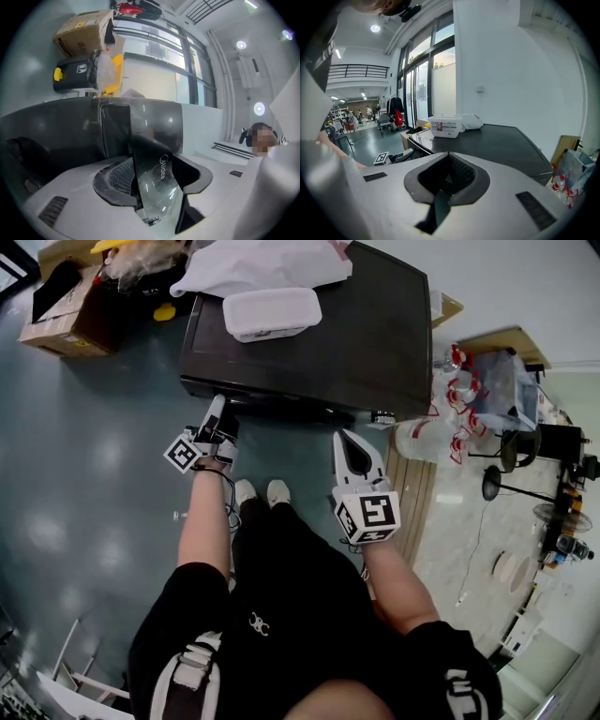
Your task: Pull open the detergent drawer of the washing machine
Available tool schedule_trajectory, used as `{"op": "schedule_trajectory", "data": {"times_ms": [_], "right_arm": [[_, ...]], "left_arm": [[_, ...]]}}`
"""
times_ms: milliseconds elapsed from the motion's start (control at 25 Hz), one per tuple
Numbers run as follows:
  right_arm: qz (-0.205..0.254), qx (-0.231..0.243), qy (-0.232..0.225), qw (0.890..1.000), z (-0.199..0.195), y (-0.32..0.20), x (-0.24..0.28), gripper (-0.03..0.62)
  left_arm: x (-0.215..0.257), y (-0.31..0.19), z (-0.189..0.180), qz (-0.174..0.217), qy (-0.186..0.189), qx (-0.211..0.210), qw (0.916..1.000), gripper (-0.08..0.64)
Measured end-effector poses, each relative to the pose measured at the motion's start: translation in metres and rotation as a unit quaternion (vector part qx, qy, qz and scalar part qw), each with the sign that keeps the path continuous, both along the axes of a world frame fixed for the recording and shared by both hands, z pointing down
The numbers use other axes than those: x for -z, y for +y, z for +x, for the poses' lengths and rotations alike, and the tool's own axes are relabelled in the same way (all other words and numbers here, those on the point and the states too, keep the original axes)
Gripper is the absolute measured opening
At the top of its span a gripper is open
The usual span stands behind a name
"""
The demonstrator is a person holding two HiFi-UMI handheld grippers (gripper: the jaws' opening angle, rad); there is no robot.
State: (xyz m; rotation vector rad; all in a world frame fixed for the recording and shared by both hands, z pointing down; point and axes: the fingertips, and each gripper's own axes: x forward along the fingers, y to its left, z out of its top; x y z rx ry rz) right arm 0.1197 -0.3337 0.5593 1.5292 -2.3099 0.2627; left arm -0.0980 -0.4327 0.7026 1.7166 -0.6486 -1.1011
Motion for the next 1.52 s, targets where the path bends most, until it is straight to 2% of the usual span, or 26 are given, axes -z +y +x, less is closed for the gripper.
{"op": "schedule_trajectory", "data": {"times_ms": [480, 720, 1160, 1520], "right_arm": [[0.009, 0.011, -0.009, 1.0, -0.003, 0.011, 0.01, 0.003], [0.013, 0.018, -0.01, 1.0, -0.006, 0.013, 0.011, 0.003], [0.016, 0.061, -0.023, 0.998, -0.031, 0.016, 0.022, 0.003], [0.023, 0.101, -0.022, 0.994, -0.047, 0.022, 0.03, 0.003]], "left_arm": [[0.001, 0.015, -0.001, -0.011, 0.021, -0.001, 0.9997, 0.23], [-0.004, 0.065, -0.004, 0.002, 0.006, -0.023, 0.9997, 0.21], [-0.003, 0.13, -0.01, -0.01, 0.003, -0.027, 0.9996, 0.212], [-0.008, 0.163, -0.012, -0.008, 0.002, -0.035, 0.9994, 0.212]]}}
